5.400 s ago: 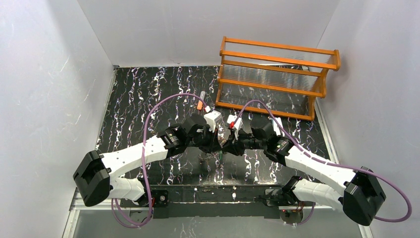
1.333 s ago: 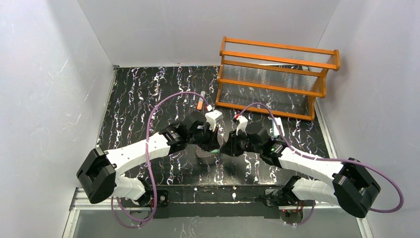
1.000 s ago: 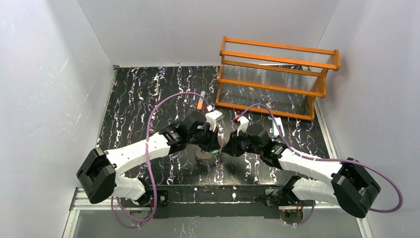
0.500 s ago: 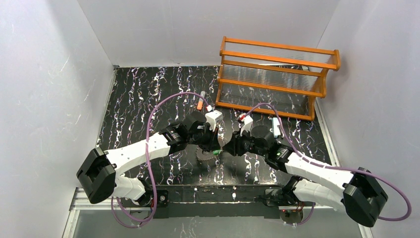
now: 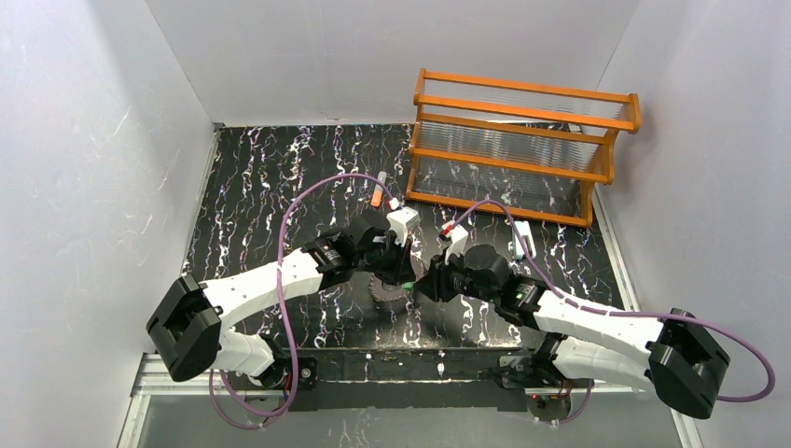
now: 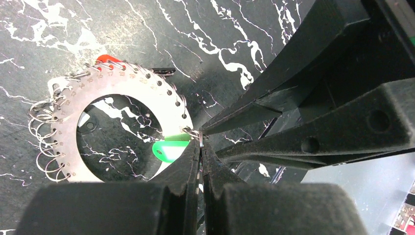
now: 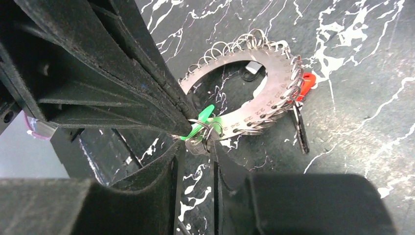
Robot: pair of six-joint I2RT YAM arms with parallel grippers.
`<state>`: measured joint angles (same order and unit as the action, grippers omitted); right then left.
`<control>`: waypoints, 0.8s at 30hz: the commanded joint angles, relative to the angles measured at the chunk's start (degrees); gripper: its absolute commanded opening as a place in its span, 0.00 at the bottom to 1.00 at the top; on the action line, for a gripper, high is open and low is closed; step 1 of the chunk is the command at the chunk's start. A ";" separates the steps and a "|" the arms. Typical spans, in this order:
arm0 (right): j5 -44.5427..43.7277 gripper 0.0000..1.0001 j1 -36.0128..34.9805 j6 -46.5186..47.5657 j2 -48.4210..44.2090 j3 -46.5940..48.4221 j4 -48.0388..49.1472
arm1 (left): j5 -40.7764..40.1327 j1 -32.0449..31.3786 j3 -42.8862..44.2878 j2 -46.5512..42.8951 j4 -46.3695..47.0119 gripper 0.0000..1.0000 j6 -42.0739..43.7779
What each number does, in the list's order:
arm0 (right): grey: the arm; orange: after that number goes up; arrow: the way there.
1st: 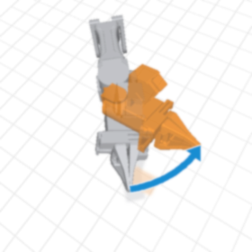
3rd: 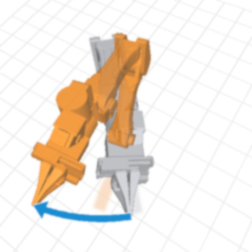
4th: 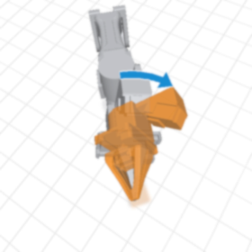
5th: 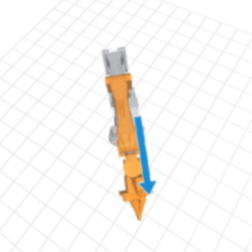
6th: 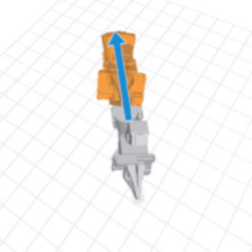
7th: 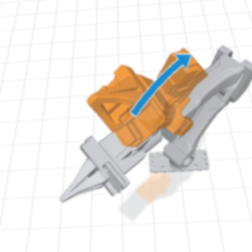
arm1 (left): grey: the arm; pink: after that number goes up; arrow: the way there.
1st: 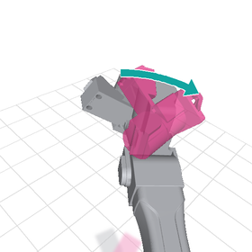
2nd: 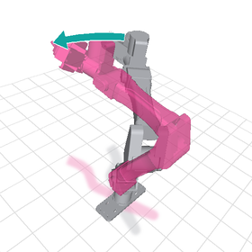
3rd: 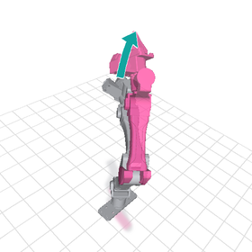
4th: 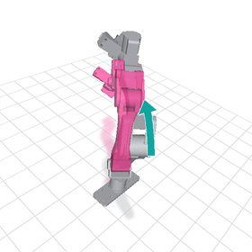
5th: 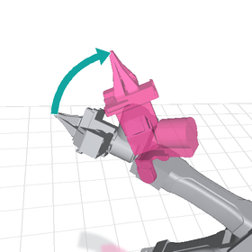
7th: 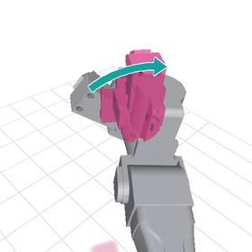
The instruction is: Remove the keys from the keyring
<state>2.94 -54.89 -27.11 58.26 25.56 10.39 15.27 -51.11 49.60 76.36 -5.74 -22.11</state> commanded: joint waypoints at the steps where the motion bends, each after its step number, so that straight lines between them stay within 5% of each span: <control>1: -6.26 0.31 -0.18 0.20 -0.51 -0.89 3.79 | 0.62 -0.21 2.08 -0.81 0.91 0.00 -0.13; 10: -5.09 0.37 -0.16 1.67 -4.39 -1.78 2.86 | -0.17 -0.20 2.07 -0.62 0.38 0.00 0.40; 24: -1.34 0.32 -0.17 3.04 -1.74 -2.52 6.75 | 0.03 -0.18 2.86 -0.07 0.17 0.00 0.14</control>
<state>-0.84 -54.94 -25.04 55.92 23.44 12.38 14.61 -51.11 49.80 76.53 -5.65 -22.11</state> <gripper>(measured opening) 0.323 0.010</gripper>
